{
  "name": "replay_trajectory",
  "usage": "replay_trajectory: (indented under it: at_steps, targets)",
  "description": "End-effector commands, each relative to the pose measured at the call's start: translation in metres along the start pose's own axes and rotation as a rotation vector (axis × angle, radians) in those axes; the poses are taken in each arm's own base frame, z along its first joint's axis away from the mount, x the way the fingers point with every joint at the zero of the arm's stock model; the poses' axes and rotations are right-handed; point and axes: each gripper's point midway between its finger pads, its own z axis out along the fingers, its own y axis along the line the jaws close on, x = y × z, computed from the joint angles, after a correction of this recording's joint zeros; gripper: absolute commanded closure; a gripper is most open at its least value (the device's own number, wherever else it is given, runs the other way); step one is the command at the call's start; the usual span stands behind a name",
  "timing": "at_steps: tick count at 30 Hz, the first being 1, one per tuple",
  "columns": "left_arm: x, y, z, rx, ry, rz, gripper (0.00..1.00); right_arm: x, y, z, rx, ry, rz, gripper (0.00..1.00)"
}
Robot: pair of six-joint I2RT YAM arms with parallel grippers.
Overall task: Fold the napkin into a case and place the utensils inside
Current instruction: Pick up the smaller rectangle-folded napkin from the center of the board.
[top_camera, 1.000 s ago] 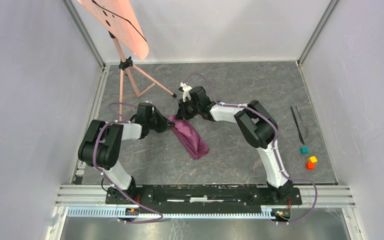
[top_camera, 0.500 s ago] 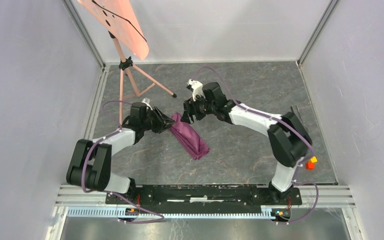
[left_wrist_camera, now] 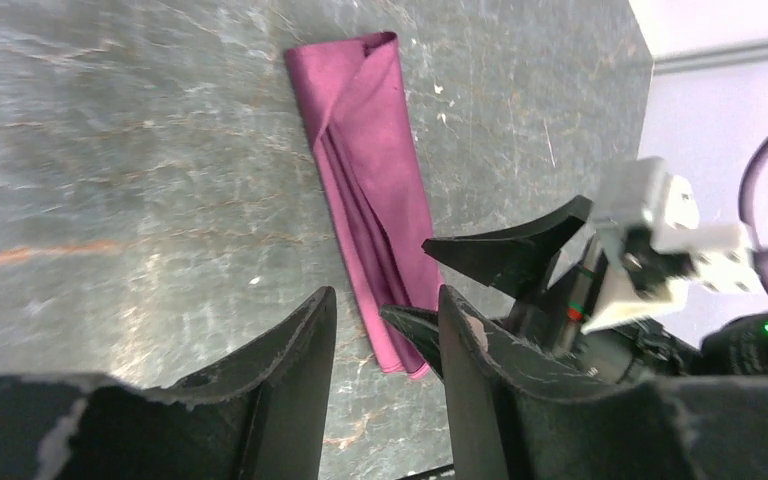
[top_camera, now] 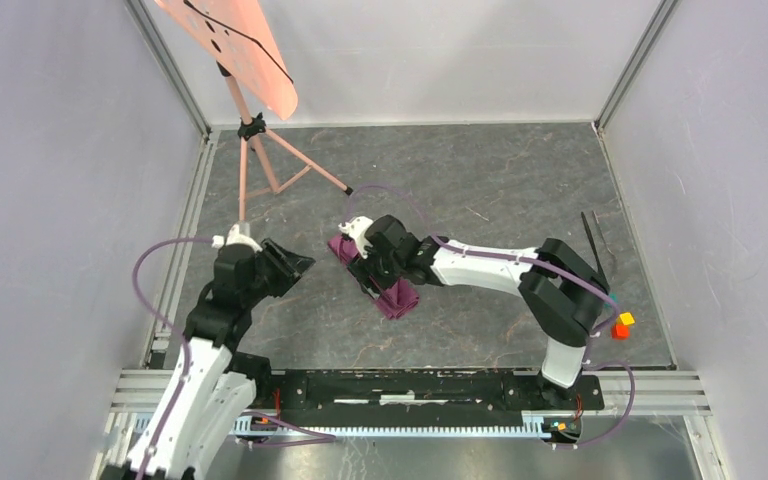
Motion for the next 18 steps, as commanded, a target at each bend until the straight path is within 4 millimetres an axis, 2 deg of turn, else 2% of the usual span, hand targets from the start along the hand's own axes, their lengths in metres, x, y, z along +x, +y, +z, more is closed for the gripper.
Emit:
replay_trajectory:
  at_steps: [1,7,13,18]
  targets:
    - [-0.002,0.036,-0.036,-0.157,-0.077,0.049,0.49,-0.021,-0.008,0.008,0.128,-0.003,-0.051,0.33]
    - [-0.011,0.014,-0.056,-0.081,-0.119,0.039,0.49,-0.017,0.000,0.026,0.166,0.056,-0.077,0.33]
    - [-0.019,0.004,-0.069,-0.066,-0.142,0.069,0.49,-0.013,0.007,0.040,0.189,0.082,-0.088,0.34]
    - [-0.023,-0.001,-0.075,-0.047,-0.162,0.077,0.49,-0.005,0.002,0.047,0.273,0.128,-0.098,0.38]
